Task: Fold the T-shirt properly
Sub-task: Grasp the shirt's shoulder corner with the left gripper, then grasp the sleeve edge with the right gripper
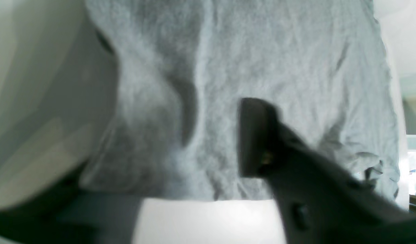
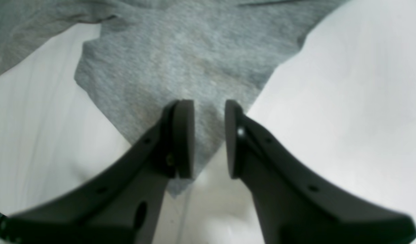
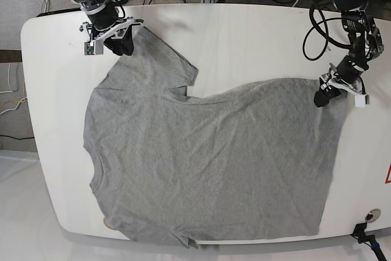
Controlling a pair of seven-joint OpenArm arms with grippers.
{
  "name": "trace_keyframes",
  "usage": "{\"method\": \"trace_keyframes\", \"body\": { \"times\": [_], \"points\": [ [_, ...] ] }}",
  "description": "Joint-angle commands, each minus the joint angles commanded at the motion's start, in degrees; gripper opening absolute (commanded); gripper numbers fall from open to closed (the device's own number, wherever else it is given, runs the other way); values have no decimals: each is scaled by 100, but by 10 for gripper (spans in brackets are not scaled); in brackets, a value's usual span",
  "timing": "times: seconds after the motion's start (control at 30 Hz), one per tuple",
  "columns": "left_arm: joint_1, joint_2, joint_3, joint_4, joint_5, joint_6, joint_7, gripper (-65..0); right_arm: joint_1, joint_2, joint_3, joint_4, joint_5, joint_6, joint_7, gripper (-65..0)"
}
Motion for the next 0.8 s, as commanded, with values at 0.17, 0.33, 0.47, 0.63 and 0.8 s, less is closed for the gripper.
{"method": "trace_keyframes", "body": {
  "times": [0.17, 0.33, 0.47, 0.63, 0.8],
  "points": [
    [0, -9, -299, 0, 9, 18, -9, -650, 0, 0, 0, 0, 0, 0, 0, -494],
    [0, -9, -387, 0, 9, 26, -9, -650, 0, 0, 0, 0, 0, 9, 0, -495],
    [0, -9, -387, 0, 9, 26, -9, -650, -26, 0, 9, 0, 519, 9, -9, -492],
    [9, -9, -387, 0, 9, 26, -9, -650, -62, 0, 35, 0, 1767, 0, -378, -316],
    [18, -9, -387, 0, 18, 26, -9, -650, -273, 26, 35, -9, 2611, -26, -387, -162]
  ]
}}
